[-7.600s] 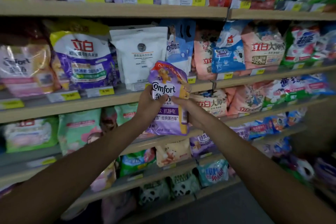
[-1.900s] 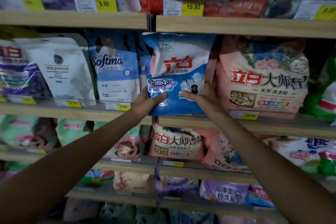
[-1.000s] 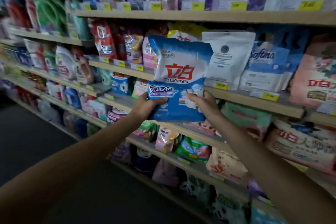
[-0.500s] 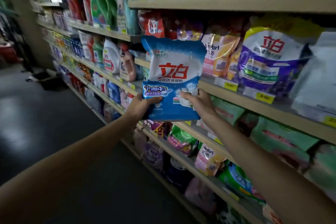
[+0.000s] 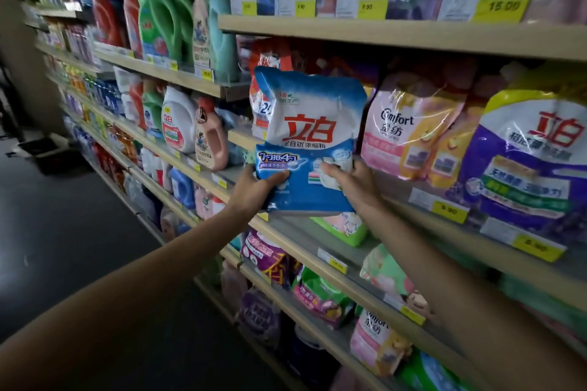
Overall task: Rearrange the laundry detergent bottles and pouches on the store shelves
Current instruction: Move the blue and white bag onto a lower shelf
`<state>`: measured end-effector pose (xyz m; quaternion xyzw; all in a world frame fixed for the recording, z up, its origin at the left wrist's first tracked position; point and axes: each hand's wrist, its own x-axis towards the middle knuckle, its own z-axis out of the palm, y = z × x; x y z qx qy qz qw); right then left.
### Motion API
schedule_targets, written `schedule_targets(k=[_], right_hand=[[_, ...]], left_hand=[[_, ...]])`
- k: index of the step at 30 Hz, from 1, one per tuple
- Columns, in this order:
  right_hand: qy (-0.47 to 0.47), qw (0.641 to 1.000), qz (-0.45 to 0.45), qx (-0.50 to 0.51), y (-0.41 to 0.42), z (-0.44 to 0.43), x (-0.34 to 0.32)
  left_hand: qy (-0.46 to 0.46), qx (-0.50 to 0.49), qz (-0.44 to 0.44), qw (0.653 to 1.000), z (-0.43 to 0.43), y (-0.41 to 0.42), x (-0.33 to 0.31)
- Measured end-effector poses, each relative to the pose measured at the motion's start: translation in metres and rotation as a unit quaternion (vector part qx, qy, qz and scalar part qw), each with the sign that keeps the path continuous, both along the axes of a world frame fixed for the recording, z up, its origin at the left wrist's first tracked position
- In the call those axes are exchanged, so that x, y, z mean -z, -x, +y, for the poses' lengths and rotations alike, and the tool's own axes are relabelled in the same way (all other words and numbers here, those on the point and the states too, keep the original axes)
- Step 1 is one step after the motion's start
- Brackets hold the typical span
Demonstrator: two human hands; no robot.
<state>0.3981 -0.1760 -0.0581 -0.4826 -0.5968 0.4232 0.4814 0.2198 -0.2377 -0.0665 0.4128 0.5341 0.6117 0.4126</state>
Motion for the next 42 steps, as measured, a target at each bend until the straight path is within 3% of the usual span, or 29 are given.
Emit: schedule_targets(k=[7,13,25,33,42], right_hand=[[-0.035,0.992,-0.002,0.122,0.010,0.056,-0.024],[-0.048,0.980,-0.014,0.193,0.024,0.100,-0.038],[-0.115,0.945,-0.026,0.305,0.033,0.111,-0.027],[-0.142,0.930,-0.066,0.334,0.062,0.094,-0.008],[-0.124,0.956,-0.069,0.256,0.109,0.071,0.042]], left_hand=[[-0.053,0.052,-0.017,0.997,0.090,0.010,-0.027],[-0.063,0.154,-0.007,0.986,0.163,0.031,-0.040],[-0.120,0.266,0.010,0.956,0.222,0.036,-0.030],[-0.153,0.258,0.114,0.947,0.215,0.063,-0.014],[-0.132,0.287,0.147,0.938,0.176,0.126,0.025]])
